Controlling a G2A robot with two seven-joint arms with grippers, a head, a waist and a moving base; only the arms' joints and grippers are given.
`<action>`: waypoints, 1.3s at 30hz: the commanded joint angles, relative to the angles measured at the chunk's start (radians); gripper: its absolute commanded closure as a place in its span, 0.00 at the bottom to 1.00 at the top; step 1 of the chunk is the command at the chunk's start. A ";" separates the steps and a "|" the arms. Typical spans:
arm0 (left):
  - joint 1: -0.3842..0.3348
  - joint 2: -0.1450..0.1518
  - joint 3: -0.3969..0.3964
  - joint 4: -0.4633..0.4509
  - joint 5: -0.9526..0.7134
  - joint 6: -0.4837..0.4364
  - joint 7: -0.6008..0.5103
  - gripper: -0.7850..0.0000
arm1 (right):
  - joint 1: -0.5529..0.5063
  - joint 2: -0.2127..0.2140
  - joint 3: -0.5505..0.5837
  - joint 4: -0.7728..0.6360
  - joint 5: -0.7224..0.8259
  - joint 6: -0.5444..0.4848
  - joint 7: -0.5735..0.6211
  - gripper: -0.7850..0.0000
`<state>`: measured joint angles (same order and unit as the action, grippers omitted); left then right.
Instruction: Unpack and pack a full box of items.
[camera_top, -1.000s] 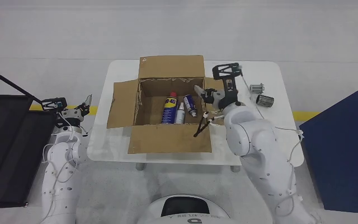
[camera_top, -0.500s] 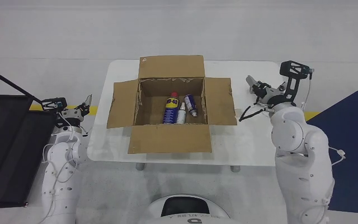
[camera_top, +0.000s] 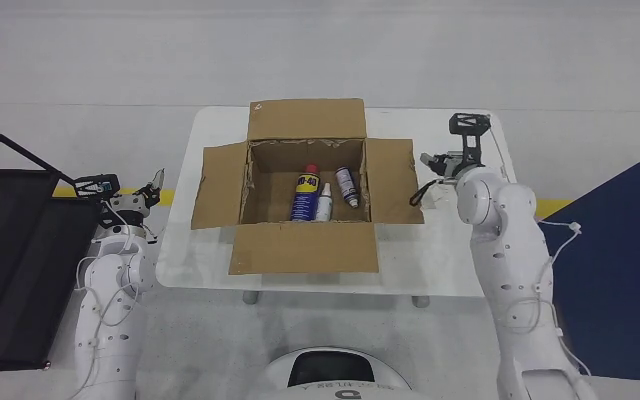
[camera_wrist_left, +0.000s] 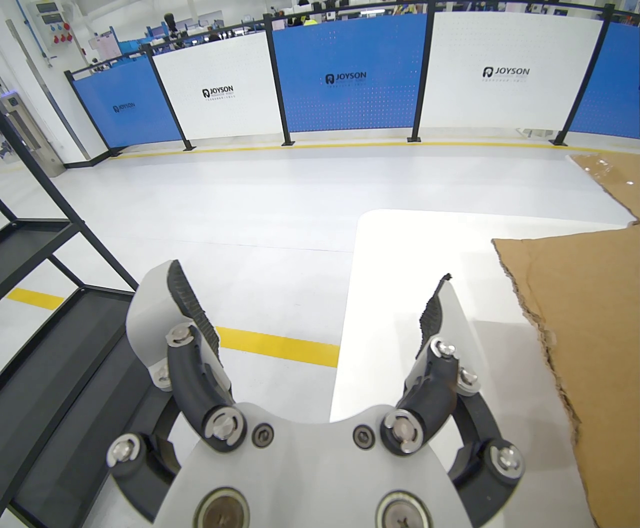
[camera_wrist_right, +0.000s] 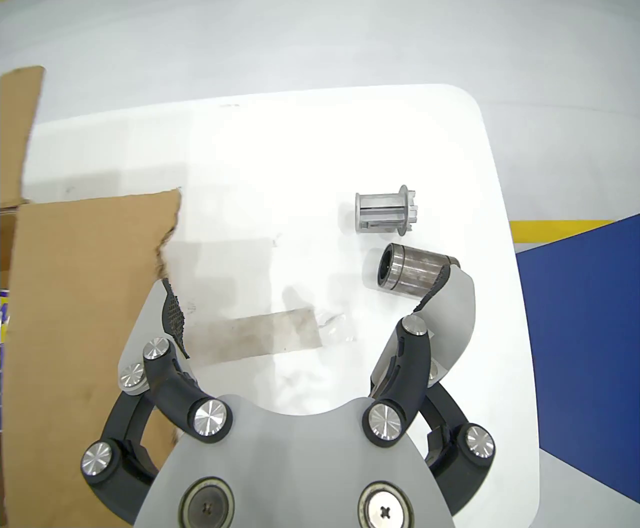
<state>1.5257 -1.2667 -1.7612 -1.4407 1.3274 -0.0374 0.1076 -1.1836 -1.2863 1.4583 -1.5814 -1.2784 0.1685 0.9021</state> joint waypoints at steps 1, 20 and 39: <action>0.000 0.000 0.000 0.000 0.000 0.000 0.000 0.00 | 0.037 0.002 0.012 0.085 0.017 -0.028 -0.017 0.00; 0.000 0.000 0.000 0.000 0.000 0.000 0.000 0.00 | 0.368 0.001 -0.029 0.791 -0.033 -0.182 -0.265 0.00; 0.000 0.000 0.000 0.000 0.000 0.000 0.000 0.00 | 0.554 -0.041 -0.146 1.130 -0.082 -0.134 -0.421 0.01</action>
<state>1.5257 -1.2667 -1.7612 -1.4407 1.3274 -0.0374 0.1076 -0.6338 -1.3254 1.3168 -0.4596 -1.3571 0.0300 0.4821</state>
